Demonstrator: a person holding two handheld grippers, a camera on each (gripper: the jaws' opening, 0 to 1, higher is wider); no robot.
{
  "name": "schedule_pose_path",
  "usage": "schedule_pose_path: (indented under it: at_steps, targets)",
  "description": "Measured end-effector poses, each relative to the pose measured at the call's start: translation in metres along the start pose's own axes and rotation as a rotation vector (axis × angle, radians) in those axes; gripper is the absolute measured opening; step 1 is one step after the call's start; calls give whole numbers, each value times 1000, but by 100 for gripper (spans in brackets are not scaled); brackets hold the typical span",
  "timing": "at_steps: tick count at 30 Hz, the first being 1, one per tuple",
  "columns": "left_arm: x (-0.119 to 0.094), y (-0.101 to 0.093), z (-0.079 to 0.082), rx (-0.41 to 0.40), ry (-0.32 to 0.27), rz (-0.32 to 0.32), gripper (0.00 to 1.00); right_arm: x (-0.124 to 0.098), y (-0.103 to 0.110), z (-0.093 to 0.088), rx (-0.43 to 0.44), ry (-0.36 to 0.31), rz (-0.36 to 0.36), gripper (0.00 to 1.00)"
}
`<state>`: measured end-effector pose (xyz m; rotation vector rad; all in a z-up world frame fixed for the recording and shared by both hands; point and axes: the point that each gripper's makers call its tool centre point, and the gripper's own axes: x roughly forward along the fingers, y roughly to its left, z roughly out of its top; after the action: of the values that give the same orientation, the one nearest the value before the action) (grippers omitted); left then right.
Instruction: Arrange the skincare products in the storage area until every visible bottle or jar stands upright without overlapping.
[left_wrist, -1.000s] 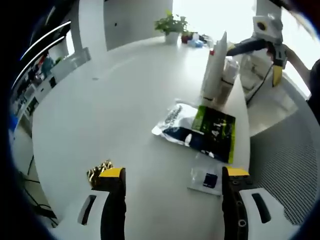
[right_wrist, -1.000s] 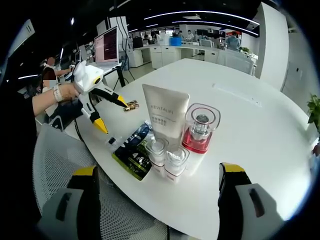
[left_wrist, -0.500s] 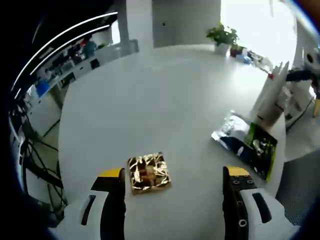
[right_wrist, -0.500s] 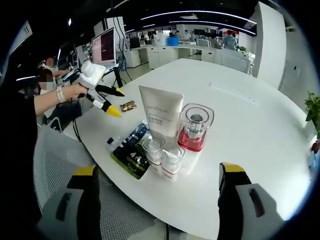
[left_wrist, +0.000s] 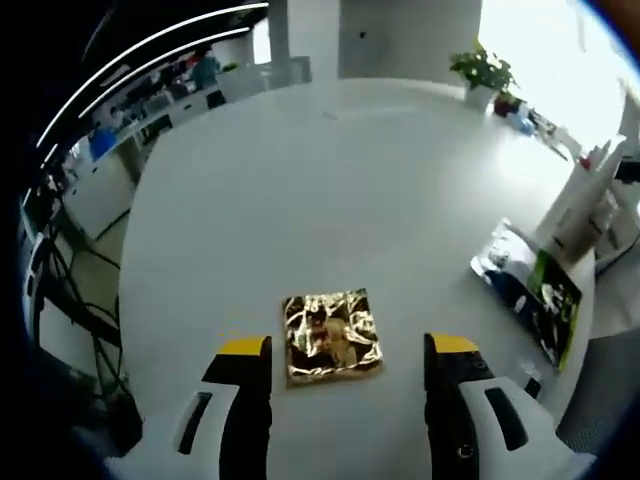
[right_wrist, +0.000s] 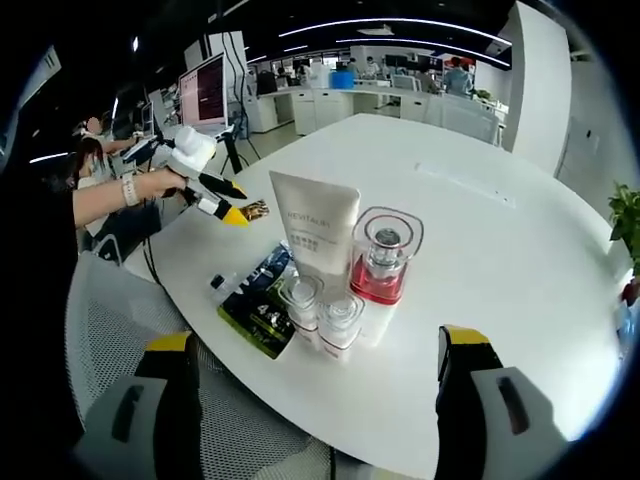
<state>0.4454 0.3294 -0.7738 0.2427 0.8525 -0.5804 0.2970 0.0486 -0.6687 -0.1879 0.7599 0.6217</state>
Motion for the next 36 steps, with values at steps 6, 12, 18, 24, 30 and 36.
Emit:
schedule_pose_path:
  at_steps: [6, 12, 18, 24, 30, 36]
  targets:
    - [5, 1, -5, -12, 17, -5, 54, 2, 0, -3, 1, 11, -1, 100]
    - [9, 3, -4, -11, 22, 3, 52, 1, -1, -2, 5, 5, -4, 100]
    - [11, 6, -3, 8, 19, 16, 50, 1, -1, -4, 7, 11, -5, 100]
    - [10, 7, -2, 3, 29, 18, 48, 1, 0, -7, 10, 16, -5, 100]
    - [11, 7, -1, 1, 48, 19, 45, 3, 2, -8, 18, 17, 5, 100]
    - [12, 5, 1, 11, 51, 14, 37, 3, 3, -5, 16, 12, 10, 100]
